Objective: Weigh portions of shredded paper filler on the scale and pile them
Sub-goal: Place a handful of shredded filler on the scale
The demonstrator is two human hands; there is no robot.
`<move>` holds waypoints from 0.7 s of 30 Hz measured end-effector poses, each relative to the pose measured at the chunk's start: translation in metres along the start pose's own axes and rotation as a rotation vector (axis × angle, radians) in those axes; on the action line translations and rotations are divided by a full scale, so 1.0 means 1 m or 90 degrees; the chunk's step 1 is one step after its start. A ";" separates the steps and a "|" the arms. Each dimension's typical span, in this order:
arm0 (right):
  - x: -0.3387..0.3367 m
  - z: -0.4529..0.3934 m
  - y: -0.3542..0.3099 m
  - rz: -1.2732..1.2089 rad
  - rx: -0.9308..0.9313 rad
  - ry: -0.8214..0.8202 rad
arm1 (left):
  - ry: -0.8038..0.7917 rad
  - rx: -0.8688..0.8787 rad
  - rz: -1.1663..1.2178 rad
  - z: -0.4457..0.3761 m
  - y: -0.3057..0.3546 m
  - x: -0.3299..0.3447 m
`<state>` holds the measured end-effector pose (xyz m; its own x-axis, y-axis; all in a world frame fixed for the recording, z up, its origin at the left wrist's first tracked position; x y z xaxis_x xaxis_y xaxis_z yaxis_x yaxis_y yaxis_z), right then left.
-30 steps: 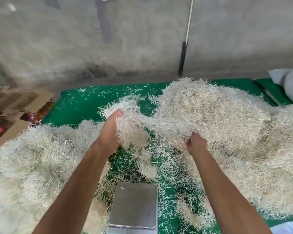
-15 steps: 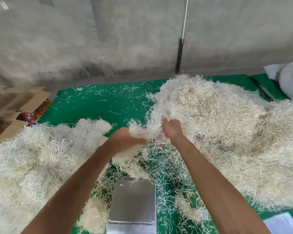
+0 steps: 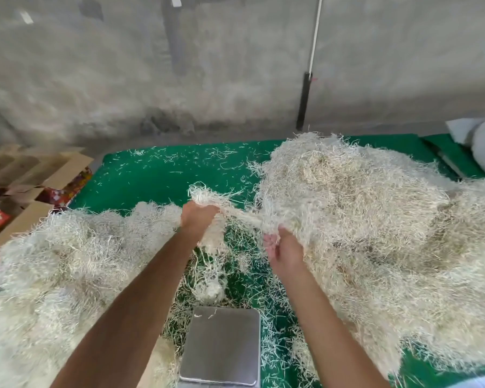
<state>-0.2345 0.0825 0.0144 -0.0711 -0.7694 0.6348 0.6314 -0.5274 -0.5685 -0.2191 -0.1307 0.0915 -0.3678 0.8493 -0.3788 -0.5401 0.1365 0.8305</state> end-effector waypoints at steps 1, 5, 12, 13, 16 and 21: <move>0.000 0.004 0.008 -0.104 0.022 -0.020 | 0.005 -0.009 0.038 0.000 0.000 0.008; 0.004 0.015 0.022 -0.346 0.067 -0.051 | -0.026 -0.046 -0.073 0.005 -0.009 0.031; -0.017 0.011 0.007 0.203 -0.155 -0.065 | -0.094 0.080 -0.158 -0.001 -0.005 0.026; -0.021 0.012 0.012 0.324 -0.167 -0.074 | -0.112 0.107 -0.163 0.000 0.002 0.024; -0.028 0.014 0.045 0.628 -0.127 -0.130 | -0.147 0.182 -0.146 0.010 0.024 0.017; -0.001 -0.008 0.082 0.700 -0.014 -0.155 | -0.246 0.102 0.248 0.033 0.062 0.030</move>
<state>-0.1888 0.0372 -0.0375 0.6699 -0.7304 -0.1335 0.2444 0.3867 -0.8892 -0.2387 -0.0803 0.1450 -0.1968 0.9731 0.1199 -0.2877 -0.1742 0.9417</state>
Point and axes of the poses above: each hand's wrist, its own z-axis away from the middle knuckle, its own x-axis out of the palm, y = z × x, the point moved 4 cm from there along -z, towards the middle knuckle, and after that the axes turned 12 degrees about -y, right-handed, at the moved point
